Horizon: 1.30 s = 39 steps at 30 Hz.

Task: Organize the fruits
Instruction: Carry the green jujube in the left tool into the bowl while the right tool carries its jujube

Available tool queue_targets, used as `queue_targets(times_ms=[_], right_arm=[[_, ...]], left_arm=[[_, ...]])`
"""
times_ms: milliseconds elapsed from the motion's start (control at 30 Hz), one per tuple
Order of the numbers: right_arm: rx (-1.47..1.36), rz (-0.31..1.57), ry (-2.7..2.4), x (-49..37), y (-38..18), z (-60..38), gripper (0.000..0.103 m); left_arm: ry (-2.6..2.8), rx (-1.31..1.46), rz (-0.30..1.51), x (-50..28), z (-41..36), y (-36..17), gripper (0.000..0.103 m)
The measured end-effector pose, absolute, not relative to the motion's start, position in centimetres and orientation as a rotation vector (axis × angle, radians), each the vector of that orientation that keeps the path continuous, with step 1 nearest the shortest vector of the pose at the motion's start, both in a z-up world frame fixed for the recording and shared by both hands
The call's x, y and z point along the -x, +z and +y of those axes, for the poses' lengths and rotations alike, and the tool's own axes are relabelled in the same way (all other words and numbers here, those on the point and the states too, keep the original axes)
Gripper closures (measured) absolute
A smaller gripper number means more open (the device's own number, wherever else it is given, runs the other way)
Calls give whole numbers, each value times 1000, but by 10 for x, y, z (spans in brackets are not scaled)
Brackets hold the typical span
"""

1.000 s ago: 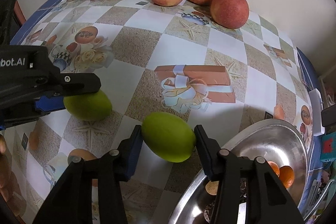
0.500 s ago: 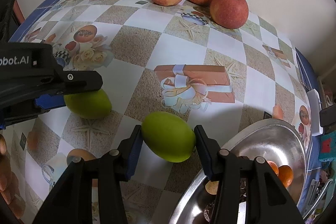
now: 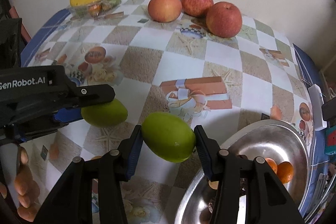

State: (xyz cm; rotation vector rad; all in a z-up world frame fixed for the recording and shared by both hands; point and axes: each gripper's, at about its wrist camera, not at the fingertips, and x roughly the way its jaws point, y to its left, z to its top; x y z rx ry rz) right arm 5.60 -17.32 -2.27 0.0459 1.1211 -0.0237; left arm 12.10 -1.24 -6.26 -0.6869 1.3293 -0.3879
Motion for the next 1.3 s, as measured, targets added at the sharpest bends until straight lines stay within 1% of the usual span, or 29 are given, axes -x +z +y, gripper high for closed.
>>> queue_targets(times_ms=[200, 333, 500, 700, 1000, 1200, 1233, 1300], right_arm=[[-109, 1067, -80, -46, -1, -194, 52], [-155, 1052, -210, -36, 8, -228, 52], [-213, 1074, -380, -13, 3, -276, 52], [-328, 1081, -433, 13, -4, -313, 52], [-359, 1124, -382, 23, -10, -307, 52], [-375, 1144, -378, 22, -16, -305, 52], [-372, 1142, -381, 22, -16, -305, 52], [-365, 1150, -388, 22, -18, -306, 52]], left_arm=[[-447, 707, 1288, -117, -18, -42, 60], [-503, 666, 1273, -111, -35, -28, 60], [-615, 584, 1305, -94, -72, -19, 60], [-692, 479, 1354, -75, -109, -22, 60], [-732, 301, 1387, -47, -142, -33, 60], [-716, 284, 1396, -45, -143, -38, 60], [-717, 279, 1392, -44, -143, -38, 61], [-718, 275, 1391, -43, -145, -38, 61]])
